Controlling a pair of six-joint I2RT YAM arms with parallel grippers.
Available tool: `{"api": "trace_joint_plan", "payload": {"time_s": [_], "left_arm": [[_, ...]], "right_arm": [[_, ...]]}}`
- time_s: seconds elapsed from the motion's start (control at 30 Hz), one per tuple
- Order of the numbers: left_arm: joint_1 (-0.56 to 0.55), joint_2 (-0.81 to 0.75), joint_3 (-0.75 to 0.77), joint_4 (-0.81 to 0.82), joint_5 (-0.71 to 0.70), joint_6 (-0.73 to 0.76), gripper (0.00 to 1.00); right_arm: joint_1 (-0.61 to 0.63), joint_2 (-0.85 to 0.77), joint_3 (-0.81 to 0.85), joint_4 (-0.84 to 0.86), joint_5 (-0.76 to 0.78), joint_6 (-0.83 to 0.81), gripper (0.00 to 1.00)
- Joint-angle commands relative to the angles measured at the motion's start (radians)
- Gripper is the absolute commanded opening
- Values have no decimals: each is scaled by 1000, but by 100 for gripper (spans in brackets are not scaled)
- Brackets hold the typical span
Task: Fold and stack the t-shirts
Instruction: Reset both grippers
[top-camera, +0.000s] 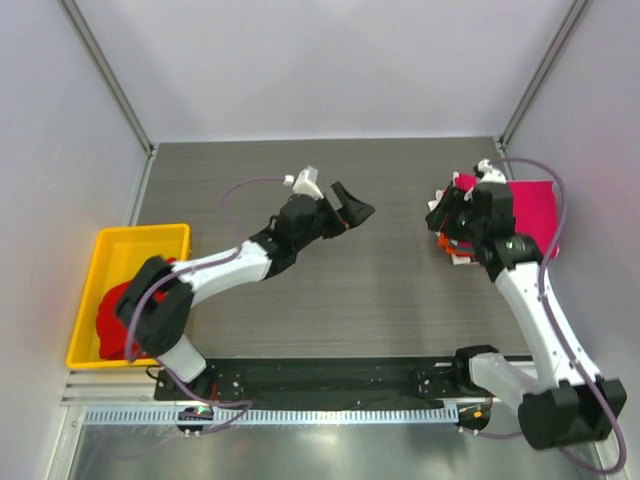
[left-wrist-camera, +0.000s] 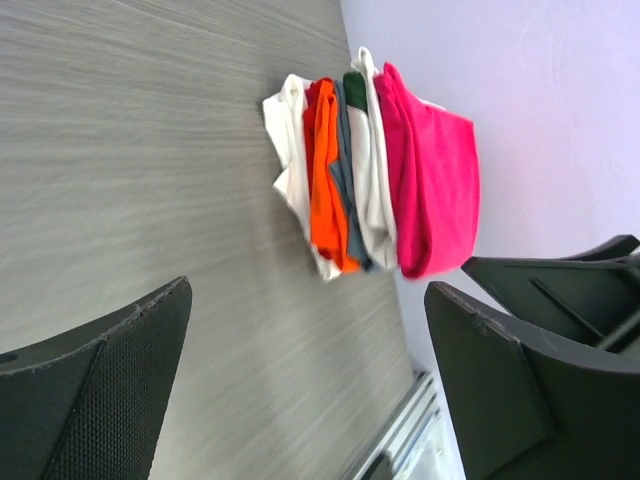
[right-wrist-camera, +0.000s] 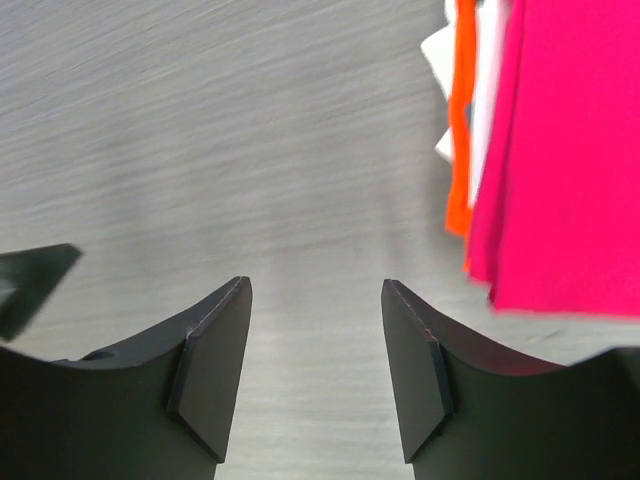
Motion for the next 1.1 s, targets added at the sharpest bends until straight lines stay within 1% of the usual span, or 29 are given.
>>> {"api": "trace_joint_plan", "payload": {"time_s": [0.0,0.03,0.07,0.1,0.13,0.17,0.2,0.23,0.27,0.33,0.37,0.4,0.47,0.5,0.53,0.67,0.77,0.9,1.07], "left_arm": [[-13,-165,-104,-191,-123,128,100],[-17,-252,-157,-227,-137,141,100],[-18,-306,-183,-295,-155,160,100],[-20,-354,-214,-321,-184,170,100],[-21,-456,-281,-373,-197,180,100],[-21,-504,-315,-392,-212,196,100],[-23,-552,-354,-418,-230,202,100],[-23,-651,-412,-471,-267,208,100],[-23,-693,-441,-502,-285,211,100],[-23,-782,-486,-588,-328,219,100],[-23,-866,-533,-608,-336,222,100],[-23,-902,-555,-623,-348,224,100],[-23,-1000,-619,-654,-379,233,100],[-23,-1026,-641,-660,-390,237,100],[-23,-1054,-656,-685,-402,246,100],[-23,-1150,-704,-760,-473,279,100],[-23,-1242,-730,-743,-451,302,100],[-23,-1338,-762,-749,-454,299,100],[-23,-1437,-797,-748,-433,299,100]], "right_arm": [[60,-119,-135,78,39,73,59],[77,-145,-169,108,37,85,58],[107,-201,-202,121,40,112,57],[130,-221,-265,127,72,120,57],[147,-246,-296,145,89,131,57],[176,-270,-355,153,105,142,57],[186,-281,-383,176,115,149,57],[193,-292,-413,196,108,157,57],[213,-300,-472,220,100,165,57],[230,-329,-526,295,96,169,59],[233,-340,-573,318,96,160,61],[239,-350,-598,343,102,150,66],[239,-373,-672,423,106,139,70],[241,-375,-690,444,102,140,73],[241,-373,-713,501,112,162,74],[239,-401,-729,498,93,143,75],[239,-456,-769,543,45,143,75],[239,-521,-792,533,62,159,76],[241,-539,-801,536,48,163,77]]}}
